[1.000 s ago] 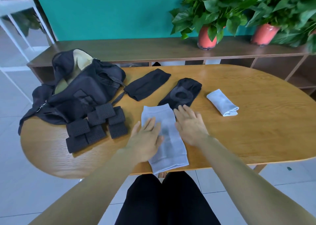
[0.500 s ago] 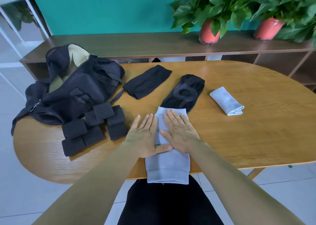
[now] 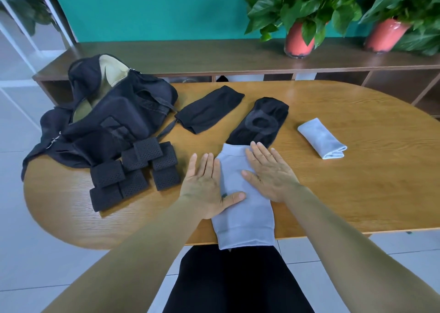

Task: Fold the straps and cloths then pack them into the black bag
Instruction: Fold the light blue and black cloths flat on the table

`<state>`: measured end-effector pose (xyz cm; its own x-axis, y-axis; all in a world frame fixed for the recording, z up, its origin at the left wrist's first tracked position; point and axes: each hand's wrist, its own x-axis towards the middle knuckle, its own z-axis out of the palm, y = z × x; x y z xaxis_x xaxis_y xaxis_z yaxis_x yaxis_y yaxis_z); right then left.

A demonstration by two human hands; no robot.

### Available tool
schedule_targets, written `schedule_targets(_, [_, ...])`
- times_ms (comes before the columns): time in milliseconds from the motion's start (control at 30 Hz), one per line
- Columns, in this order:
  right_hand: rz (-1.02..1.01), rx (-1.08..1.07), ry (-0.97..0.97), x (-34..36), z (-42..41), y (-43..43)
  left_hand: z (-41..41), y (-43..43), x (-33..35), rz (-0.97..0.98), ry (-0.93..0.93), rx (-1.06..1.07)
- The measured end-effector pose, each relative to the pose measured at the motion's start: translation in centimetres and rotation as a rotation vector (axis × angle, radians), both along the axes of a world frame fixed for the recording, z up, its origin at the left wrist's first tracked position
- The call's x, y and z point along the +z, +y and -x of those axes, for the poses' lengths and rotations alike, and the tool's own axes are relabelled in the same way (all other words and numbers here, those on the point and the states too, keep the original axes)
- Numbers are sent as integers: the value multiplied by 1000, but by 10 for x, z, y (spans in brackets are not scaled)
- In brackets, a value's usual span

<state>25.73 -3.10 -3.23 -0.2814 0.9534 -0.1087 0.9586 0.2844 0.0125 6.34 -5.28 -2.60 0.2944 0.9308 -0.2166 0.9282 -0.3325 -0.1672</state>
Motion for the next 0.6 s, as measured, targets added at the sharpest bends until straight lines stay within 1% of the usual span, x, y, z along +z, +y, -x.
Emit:
schedule_targets(67, [-3,-18,24,5,-2,-6,2,-1,2,-23,-5,16])
schedule_targets(167, [-44,-30,69,13,-3,-23,6,-7,10,-53,-94,67])
schedule_targets(333, [-33,-18,188,20,11,-78,5,-47,11,-47,-229,-26])
schedule_targets(467, [43,-11,183,9,30,-112,0,-73,-5,-55,-191,-94])
schedule_targets(600, [46,-25,163,-4,33,-108,0,-69,-11,-73,-174,-91])
